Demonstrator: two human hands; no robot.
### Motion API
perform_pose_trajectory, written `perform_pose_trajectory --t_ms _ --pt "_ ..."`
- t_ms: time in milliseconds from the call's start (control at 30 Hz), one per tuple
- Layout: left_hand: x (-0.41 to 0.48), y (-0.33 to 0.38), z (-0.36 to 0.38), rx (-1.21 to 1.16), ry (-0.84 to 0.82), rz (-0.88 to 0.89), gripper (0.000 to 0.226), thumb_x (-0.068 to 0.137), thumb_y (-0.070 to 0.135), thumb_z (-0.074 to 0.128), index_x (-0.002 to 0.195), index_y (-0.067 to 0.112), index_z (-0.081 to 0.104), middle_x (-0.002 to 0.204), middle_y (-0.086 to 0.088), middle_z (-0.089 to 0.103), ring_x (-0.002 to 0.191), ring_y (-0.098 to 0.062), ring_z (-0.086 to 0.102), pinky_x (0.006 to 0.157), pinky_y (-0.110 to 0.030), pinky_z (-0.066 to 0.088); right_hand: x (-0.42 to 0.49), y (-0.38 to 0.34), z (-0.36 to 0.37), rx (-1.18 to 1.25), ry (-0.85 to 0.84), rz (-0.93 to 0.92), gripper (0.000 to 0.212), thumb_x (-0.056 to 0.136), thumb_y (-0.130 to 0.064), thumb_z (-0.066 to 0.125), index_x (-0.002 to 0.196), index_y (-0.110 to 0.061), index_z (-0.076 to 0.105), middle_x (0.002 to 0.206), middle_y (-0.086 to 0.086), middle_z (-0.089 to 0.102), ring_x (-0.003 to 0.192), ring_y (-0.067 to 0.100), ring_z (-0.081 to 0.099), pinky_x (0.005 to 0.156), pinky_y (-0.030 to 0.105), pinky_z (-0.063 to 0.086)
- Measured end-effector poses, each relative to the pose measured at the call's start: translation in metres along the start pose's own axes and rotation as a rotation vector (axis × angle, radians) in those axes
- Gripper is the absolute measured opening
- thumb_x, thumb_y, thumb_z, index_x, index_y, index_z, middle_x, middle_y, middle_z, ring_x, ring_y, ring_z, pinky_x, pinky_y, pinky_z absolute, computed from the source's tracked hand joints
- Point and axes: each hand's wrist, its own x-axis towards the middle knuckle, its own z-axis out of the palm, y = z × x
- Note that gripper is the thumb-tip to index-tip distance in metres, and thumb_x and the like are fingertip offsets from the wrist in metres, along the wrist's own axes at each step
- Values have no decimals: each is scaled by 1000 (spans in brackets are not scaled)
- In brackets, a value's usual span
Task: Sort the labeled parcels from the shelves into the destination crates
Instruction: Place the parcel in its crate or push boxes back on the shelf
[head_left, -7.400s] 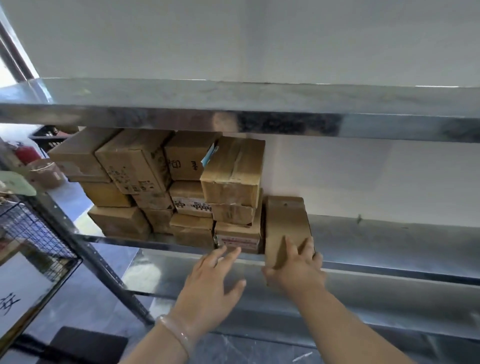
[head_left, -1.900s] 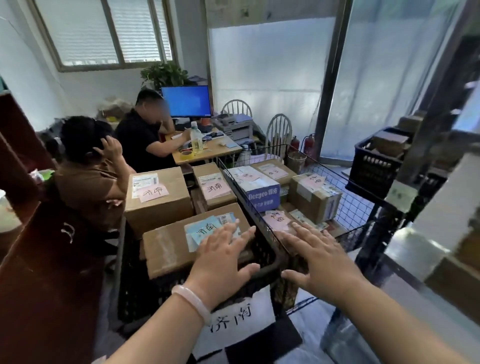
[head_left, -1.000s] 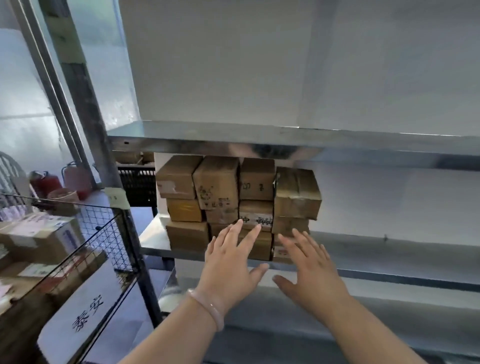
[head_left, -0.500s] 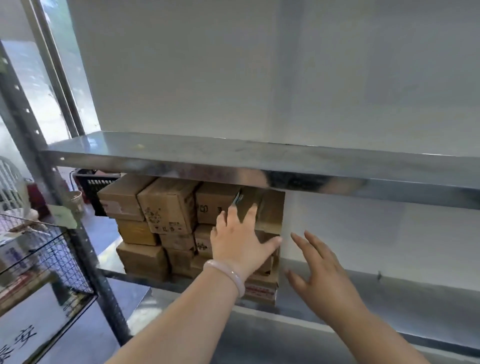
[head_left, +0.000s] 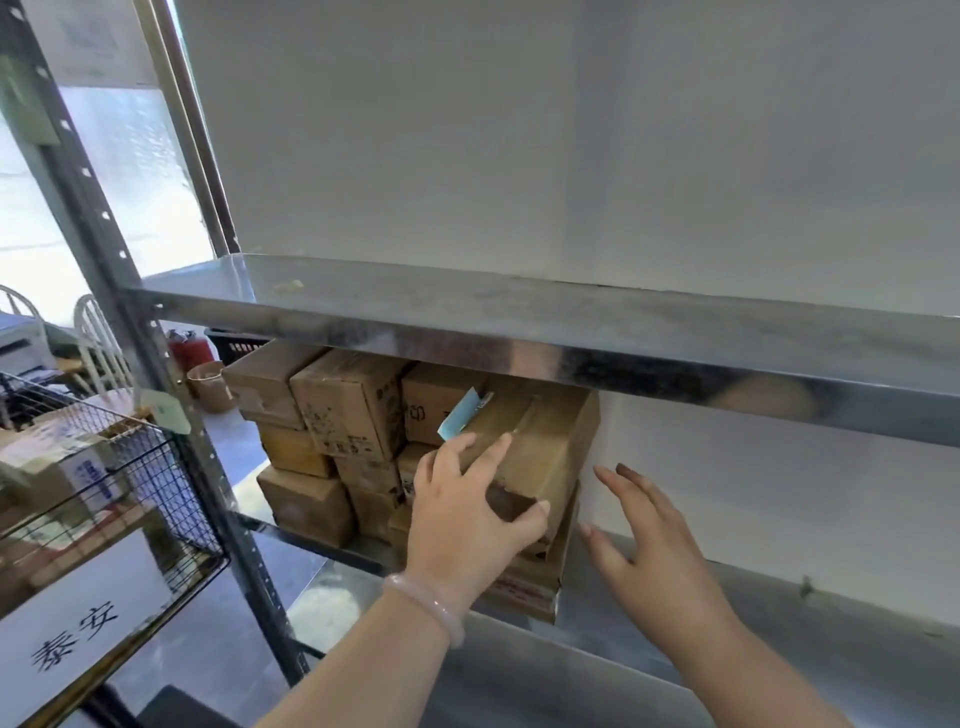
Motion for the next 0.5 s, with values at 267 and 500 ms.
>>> perform_pose_trajectory --t_ms 267,500 --pt "-59 -29 -37 -902 33 -310 55 66 63 65 120 52 63 130 9 59 114 4 57 81 -11 50 -9 -28 20 325 17 -74 61 82 -67 44 140 -52 29 141 -23 35 127 -5 33 106 29 34" --pt "-92 -55 -46 -1575 82 -625 68 70 55 69 129 23 62 124 -16 66 118 -36 62 94 -58 52 -17 -74 54 696 -285 -121 83 76 -67 64 146 -44 26 151 -17 32 130 -7 40 107 31 41"
